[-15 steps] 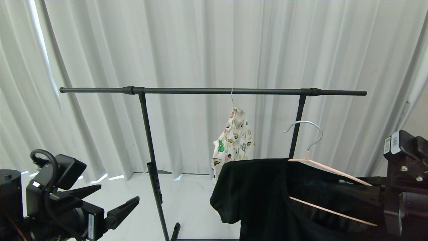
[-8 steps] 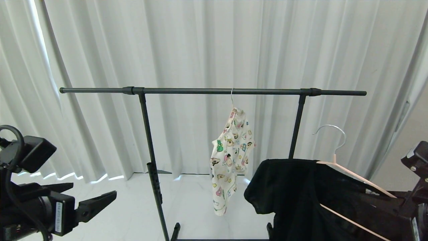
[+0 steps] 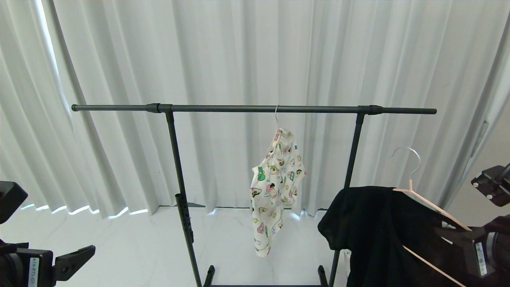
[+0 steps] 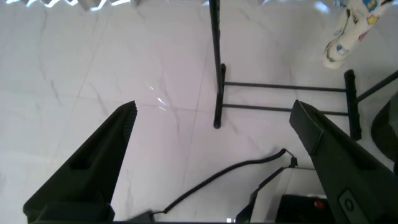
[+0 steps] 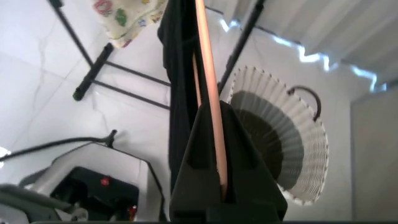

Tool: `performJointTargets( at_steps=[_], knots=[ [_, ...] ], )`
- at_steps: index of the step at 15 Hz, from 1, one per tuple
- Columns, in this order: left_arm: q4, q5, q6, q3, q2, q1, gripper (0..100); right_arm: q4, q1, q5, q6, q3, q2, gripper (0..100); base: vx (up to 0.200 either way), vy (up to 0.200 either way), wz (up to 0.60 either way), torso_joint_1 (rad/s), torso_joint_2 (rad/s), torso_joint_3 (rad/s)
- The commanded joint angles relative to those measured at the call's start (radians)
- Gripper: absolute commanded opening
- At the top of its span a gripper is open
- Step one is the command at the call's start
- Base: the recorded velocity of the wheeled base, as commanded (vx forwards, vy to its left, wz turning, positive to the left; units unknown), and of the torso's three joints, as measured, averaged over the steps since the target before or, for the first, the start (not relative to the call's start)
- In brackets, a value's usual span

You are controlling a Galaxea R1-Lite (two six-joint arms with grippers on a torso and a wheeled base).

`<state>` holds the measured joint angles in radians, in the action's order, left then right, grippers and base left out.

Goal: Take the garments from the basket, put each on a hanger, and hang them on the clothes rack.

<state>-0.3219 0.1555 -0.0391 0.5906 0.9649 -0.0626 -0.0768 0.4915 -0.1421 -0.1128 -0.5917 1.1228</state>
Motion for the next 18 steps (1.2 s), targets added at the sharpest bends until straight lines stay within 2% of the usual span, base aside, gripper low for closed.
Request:
performJointTargets(
  at_steps=[1, 2, 4, 9, 13, 18],
  knots=[
    [0.015, 0.001, -0.001, -0.022, -0.028, -0.006, 100, 0.000, -0.004, -0.025, -0.050, -0.053, 0.089, 0, 0.000, 0.000, 0.00, 0.000, 0.00, 0.000],
    [0.049, 0.001, -0.001, -0.022, -0.020, -0.006, 100, 0.006, -0.007, -0.043, -0.105, -0.102, 0.138, 0, 0.000, 0.000, 0.00, 0.000, 0.00, 0.000],
    [0.060, 0.001, -0.002, -0.025, -0.017, -0.008, 100, 0.008, -0.007, -0.043, -0.133, -0.161, 0.178, 0, 0.000, 0.000, 0.00, 0.000, 0.00, 0.000],
    [0.063, 0.001, -0.031, -0.034, -0.020, -0.008, 100, 0.112, -0.008, -0.045, -0.130, -0.292, 0.293, 0, 0.000, 0.000, 0.00, 0.000, 0.00, 0.000],
    [0.064, -0.001, -0.033, -0.031, -0.029, -0.008, 100, 0.118, -0.008, -0.047, -0.113, -0.370, 0.348, 0, 0.200, 0.000, 0.00, -0.005, 0.00, 0.005],
    [0.089, -0.002, -0.036, -0.032, -0.029, -0.020, 100, 0.120, -0.008, -0.048, -0.087, -0.384, 0.365, 0, 0.200, 0.000, 0.00, 0.007, 0.01, 0.000]
  ],
)
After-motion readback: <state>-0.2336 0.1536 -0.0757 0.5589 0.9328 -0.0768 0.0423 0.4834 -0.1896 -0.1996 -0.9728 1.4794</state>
